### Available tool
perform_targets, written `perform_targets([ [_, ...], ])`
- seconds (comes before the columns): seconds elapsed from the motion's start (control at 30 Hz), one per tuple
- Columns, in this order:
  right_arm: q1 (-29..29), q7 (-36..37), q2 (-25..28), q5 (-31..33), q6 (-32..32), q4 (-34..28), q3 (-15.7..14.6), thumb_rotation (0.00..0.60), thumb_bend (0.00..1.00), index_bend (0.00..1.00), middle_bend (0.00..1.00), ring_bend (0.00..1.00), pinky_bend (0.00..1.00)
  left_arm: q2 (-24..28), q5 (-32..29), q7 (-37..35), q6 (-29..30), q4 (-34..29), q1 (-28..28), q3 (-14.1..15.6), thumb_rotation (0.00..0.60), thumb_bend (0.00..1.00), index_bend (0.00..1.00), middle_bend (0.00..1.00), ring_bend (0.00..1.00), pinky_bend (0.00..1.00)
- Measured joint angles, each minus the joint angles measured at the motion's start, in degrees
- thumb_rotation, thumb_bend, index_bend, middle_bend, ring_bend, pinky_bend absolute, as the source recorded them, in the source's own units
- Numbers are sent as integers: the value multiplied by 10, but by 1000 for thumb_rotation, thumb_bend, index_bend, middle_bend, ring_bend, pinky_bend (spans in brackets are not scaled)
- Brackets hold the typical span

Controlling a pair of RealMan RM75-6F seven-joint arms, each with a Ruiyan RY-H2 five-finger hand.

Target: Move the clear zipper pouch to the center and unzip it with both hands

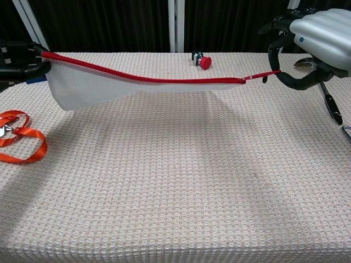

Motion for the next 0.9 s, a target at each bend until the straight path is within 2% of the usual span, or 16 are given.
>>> perform_targets([
  [0.1, -7, -13, 18, 23, -11, -30, -2, 600, 72, 0, 0, 0, 0, 12, 17, 76, 1, -4, -3, 14, 600, 240, 195, 164, 110, 165],
  [0.27, -23, -17, 56, 61, -22, -56, -5, 600, 85, 0, 0, 0, 0, 50, 36, 225, 5, -28, -2, 40, 600, 235, 162, 161, 110, 165],
  [0.33, -33, -4, 75, 68, -21, -62, -6, 600, 106, 0, 9, 0, 0, 65, 37, 284, 14, -39, 3, 47, 600, 233, 162, 164, 111, 166],
  [0.43, -50, 31, 93, 65, -12, -67, -9, 600, 157, 1, 79, 0, 13, 84, 30, 364, 39, -47, 16, 51, 600, 232, 171, 171, 111, 166],
  [0.53, -68, 87, 114, 49, 1, -67, -13, 600, 176, 56, 140, 0, 52, 103, 13, 432, 74, -43, 36, 53, 600, 232, 182, 174, 111, 166],
  [0.67, -100, 189, 143, 15, 31, -62, -22, 600, 176, 117, 158, 2, 72, 130, -9, 479, 124, -17, 76, 58, 600, 228, 182, 174, 111, 166],
  [0.8, -153, 289, 171, -33, 93, -46, -38, 600, 176, 119, 145, 2, 72, 147, -14, 481, 178, 4, 120, 67, 600, 228, 182, 174, 111, 166],
  [0.9, -196, 331, 183, -68, 142, -33, -54, 600, 176, 119, 143, 2, 72, 164, -12, 477, 212, 4, 155, 81, 600, 225, 182, 173, 111, 165],
])
